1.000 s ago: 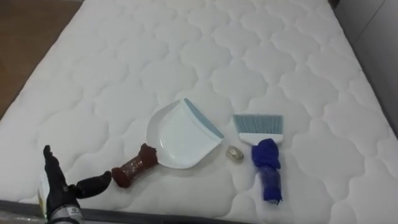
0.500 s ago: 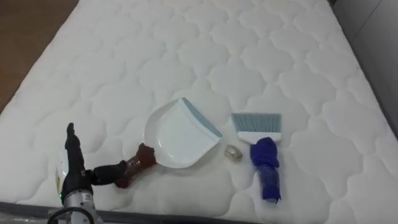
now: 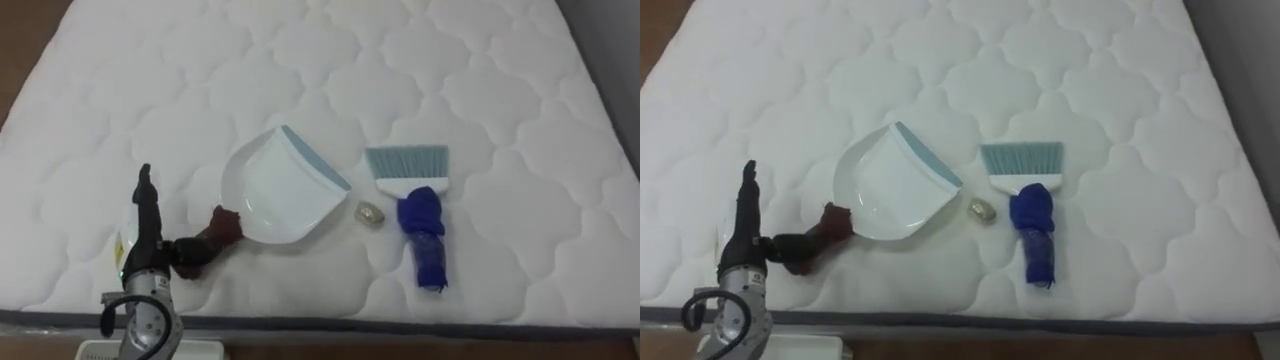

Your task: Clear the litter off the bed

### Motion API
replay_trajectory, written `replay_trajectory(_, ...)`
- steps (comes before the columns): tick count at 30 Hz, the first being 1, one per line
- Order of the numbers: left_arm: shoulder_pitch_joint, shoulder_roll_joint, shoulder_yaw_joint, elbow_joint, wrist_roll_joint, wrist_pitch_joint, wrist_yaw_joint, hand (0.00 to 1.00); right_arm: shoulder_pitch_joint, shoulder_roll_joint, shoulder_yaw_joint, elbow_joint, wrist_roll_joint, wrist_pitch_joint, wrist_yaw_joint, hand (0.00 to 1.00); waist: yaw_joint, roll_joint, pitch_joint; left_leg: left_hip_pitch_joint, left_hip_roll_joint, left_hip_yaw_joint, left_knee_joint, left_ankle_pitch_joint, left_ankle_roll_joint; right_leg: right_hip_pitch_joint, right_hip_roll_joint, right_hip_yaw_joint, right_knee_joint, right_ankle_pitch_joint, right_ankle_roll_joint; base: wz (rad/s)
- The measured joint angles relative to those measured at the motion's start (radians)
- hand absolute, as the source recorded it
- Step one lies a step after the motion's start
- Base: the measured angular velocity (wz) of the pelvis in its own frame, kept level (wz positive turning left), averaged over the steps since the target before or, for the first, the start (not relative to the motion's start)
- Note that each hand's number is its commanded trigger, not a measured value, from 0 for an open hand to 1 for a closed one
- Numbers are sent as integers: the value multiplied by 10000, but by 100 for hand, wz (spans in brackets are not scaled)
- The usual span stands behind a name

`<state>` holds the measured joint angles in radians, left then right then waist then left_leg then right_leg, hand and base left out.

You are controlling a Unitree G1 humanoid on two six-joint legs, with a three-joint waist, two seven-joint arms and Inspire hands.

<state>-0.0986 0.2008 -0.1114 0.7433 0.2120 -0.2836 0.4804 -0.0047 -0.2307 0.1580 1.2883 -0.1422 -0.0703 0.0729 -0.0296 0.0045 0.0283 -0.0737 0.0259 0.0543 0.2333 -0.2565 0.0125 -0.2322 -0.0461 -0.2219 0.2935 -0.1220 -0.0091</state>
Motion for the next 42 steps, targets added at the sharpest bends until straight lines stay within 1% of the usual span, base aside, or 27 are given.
replay_trajectory(2, -87, 86, -134, 200, 37, -2, -111, 0, -15, -16, 181, 2, 175, -16, -62, 0, -1, 9, 5, -41, -1, -1, 49, 0, 0, -2, -3, 2, -14, 0, 1, 0)
replay_trajectory(4, -213, 93, -139, 317, 192, -4, -151, 0, -73, -31, 188, 35, 184, -17, -62, 0, 2, 36, 20, -81, 1, -3, 50, 0, 0, -36, -3, 14, -15, 0, 1, 0)
replay_trajectory(5, -287, 112, -138, 343, 211, -17, -184, 0, -105, -46, 193, 35, 176, -27, -61, 0, -14, 54, 12, -158, -1, -3, 61, 0, 0, -126, -9, 8, -6, 1, 1, 0)
replay_trajectory(6, -344, 140, -141, 405, 212, -36, -195, 0, -165, -76, 193, 35, 151, -34, -59, 0, -68, 97, 33, -231, -7, -6, 86, 0, 0, -179, -23, 3, -1, 4, 0, 0)
replay_trajectory(8, -350, 154, -146, 442, 214, -39, -199, 0, -208, -109, 193, 33, 151, -71, -63, 0, -162, 155, 23, -295, -13, -5, 90, 0, 0, -258, -23, 2, 16, 4, 1, 0)
replay_trajectory(9, -355, 175, -177, 468, 213, -48, -199, 0, -248, -120, 194, 33, 152, -76, -71, 0, -185, 193, 37, -322, -12, -3, 92, 0, 0, -281, -21, 3, 14, 5, 0, 0)
replay_trajectory(13, -541, 213, -453, 706, 222, -63, -206, 0, -268, -152, 251, 33, 153, -201, -161, 0, -222, 249, 45, -400, -14, 1, 216, 0, 0, -305, -23, 2, 16, 8, -6, 0)
replay_trajectory(15, -821, 221, -471, 1078, 287, -77, -247, 0, -364, -158, 256, 34, 149, -202, -200, 0, -227, 285, 59, -413, -11, 18, 225, 0, 0, -326, -20, 2, 18, 23, -21, 0)
replay_trajectory(17, -1106, 234, -466, 1445, 366, -73, -256, 0, -443, -161, 256, 34, 151, -201, -218, 0, -227, 295, 54, -484, -6, 44, 230, 0, 0, -405, -20, -6, 26, 50, -35, -2)
replay_trajectory(19, -1305, 265, -476, 1661, 370, -74, -260, 0, -614, -160, 263, 32, 180, -201, -214, 0, -225, 293, 54, -600, 3, 135, 236, 0, 0, -577, -20, 0, 34, 117, -55, -7)
replay_trajectory(20, -1452, 270, -479, 1940, 382, -71, -293, 0, -700, -159, 291, 29, 187, -201, -186, 0, -229, 293, 54, -637, 9, 187, 236, 0, 0, -626, -20, 7, 35, 150, -61, -8)
replay_trajectory(22, -1493, 301, -477, 2115, 374, -66, -337, 0, -770, -157, 407, 23, 191, -204, -172, 0, -248, 286, 53, -672, 12, 265, 248, 0, 0, -652, -24, 42, 56, 165, -63, -3)
replay_trajectory(25, -1533, 489, -479, 2119, 369, -62, -351, 0, -955, -159, 510, 25, 196, -202, -158, 0, -369, 270, 56, -962, -12, 297, 425, 0, 1, -945, -65, 89, 181, 192, -68, 0)
replay_trajectory(26, -1574, 592, -507, 2196, 372, -61, -395, 0, -1053, -165, 656, 28, 196, -202, -158, 0, -453, 280, 60, -1067, -2, 296, 447, 0, 1, -1029, -59, 86, 175, 235, -89, 0)
replay_trajectory(27, -1740, 630, -511, 2445, 374, -55, -509, 0, -1121, -178, 808, 51, 239, -202, -156, 0, -482, 281, 79, -1127, 4, 294, 532, 0, 1, -1058, -59, 78, 172, 268, -103, 0)
replay_trajectory(28, -1834, 630, -511, 2598, 375, -55, -565, 0, -1146, -194, 896, 58, 260, -202, -151, 0, -478, 282, 81, -1157, 4, 295, 586, -1, 1, -1066, -60, 85, 174, 281, -108, 0)
replay_trajectory(31, -2108, 628, -510, 3063, 378, -51, -739, 0, -1260, -226, 976, 77, 272, -202, -110, 0, -492, 326, 151, -1265, 4, 322, 721, -1, 1, -1107, -60, 133, 210, 326, -127, -3)
replay_trajectory(32, -2195, 639, -505, 3200, 378, -49, -808, 0, -1317, -257, 976, 77, 274, -202, -61, 0, -485, 330, 180, -1304, 0, 371, 740, -1, 1, -1233, -69, 190, 320, 331, -134, -8)
replay_trajectory(33, -2271, 636, -505, 3298, 368, -48, -853, 0, -1374, -290, 989, 64, 283, -206, -54, 0, -486, 334, 241, -1417, -11, 392, 777, -2, 1, -1345, -90, 212, 392, 340, -148, -6)
replay_trajectory(36, -2574, 635, -506, 3397, 362, 47, -1096, 0, -1526, -319, 1059, 52, 540, -206, -58, 0, -493, 320, 324, -1892, -26, 413, 1141, -4, 4, -1799, -173, 214, 656, 366, -197, 5)
replay_trajectory(40, -2775, 630, -546, 3465, 353, 229, -1513, 0, -1680, -351, 1290, 71, 633, -205, -106, 0, -513, 303, 342, -2285, -39, 429, 1471, -4, 4, -2150, -221, 260, 887, 385, -249, 2)
replay_trajectory(42, -2833, 625, -596, 3475, 350, 339, -1930, 0, -1730, -328, 1354, 69, 640, -204, -175, 0, -513, 263, 368, -2316, -41, 480, 1547, -4, 3, -2228, -238, 278, 1010, 373, -277, -2)
